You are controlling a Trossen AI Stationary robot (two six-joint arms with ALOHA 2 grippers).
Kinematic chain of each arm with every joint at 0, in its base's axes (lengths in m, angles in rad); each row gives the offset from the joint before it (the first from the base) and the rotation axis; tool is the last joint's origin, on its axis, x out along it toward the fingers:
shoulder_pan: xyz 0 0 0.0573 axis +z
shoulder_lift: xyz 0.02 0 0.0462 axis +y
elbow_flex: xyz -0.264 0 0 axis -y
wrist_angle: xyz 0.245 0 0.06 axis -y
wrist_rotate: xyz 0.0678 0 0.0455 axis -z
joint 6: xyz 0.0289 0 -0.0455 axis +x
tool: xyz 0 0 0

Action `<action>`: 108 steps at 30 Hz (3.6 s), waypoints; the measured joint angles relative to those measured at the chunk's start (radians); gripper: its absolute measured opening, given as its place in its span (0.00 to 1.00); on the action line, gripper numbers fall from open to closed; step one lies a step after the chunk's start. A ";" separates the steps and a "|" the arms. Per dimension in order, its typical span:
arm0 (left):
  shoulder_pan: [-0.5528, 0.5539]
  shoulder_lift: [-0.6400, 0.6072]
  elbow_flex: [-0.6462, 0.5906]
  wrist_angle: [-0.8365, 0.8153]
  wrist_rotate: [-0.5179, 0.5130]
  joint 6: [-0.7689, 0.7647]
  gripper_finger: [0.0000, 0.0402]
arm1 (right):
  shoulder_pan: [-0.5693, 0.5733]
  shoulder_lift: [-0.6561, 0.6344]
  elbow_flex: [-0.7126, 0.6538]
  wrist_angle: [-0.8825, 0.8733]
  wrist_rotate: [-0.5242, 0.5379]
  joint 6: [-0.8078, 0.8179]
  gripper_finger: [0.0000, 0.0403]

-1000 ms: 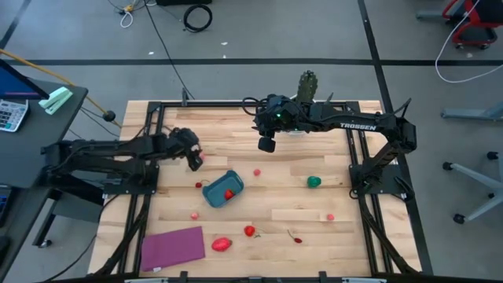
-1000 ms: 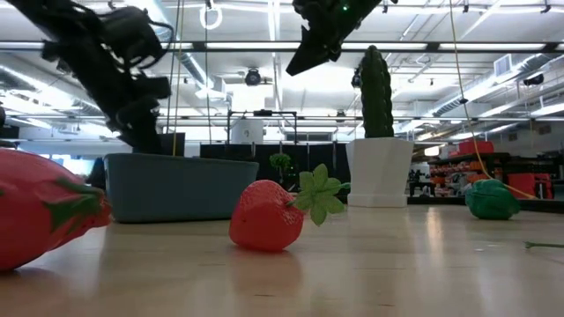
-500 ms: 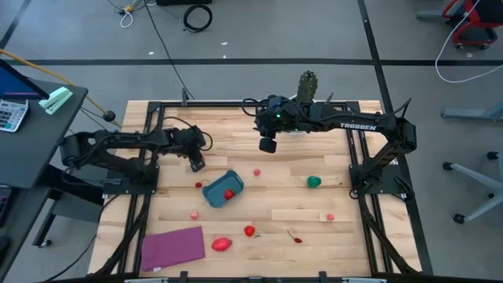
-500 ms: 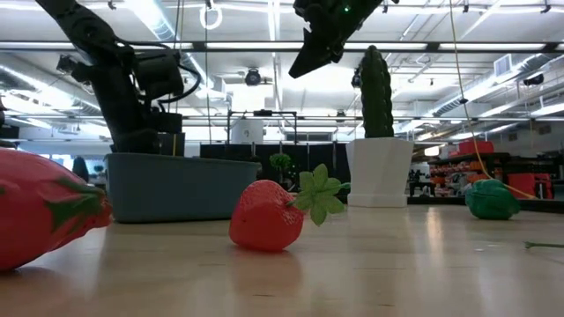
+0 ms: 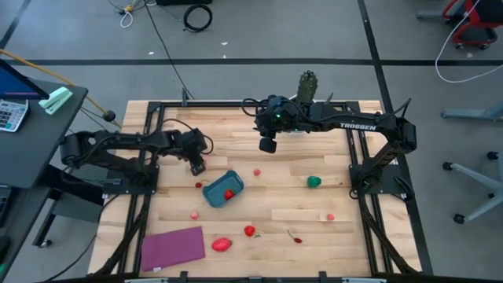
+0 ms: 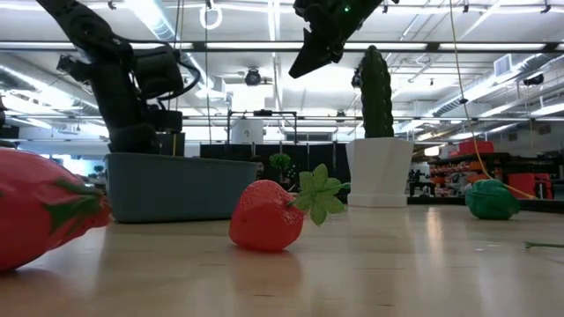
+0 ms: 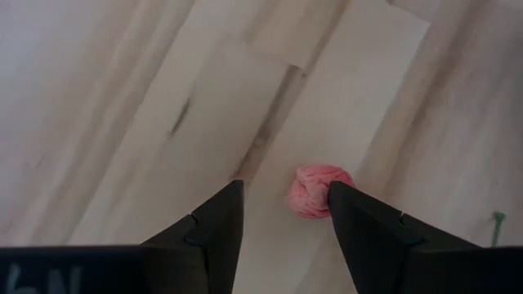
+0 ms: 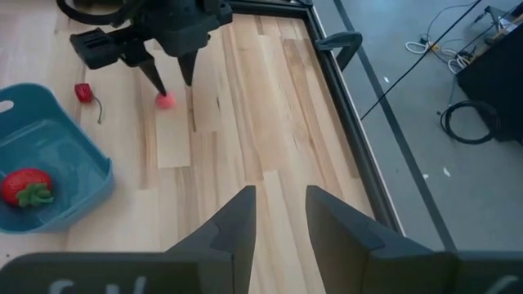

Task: Pick and placing Produce into tupperware
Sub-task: Put the pink peach into the blue bin, then put the top red cherry into the blue bin

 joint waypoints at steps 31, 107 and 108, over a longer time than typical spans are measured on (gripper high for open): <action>-0.071 0.009 0.083 -0.076 0.019 0.015 0.01 | 0.000 0.000 0.000 -0.006 0.000 0.000 0.29; -0.482 0.232 0.444 -0.149 0.036 -0.006 0.32 | 0.001 -0.001 0.000 -0.098 -0.095 -0.035 0.29; -0.480 0.226 0.488 -0.215 0.036 -0.015 0.32 | 0.001 -0.001 0.000 -0.103 -0.098 -0.035 0.29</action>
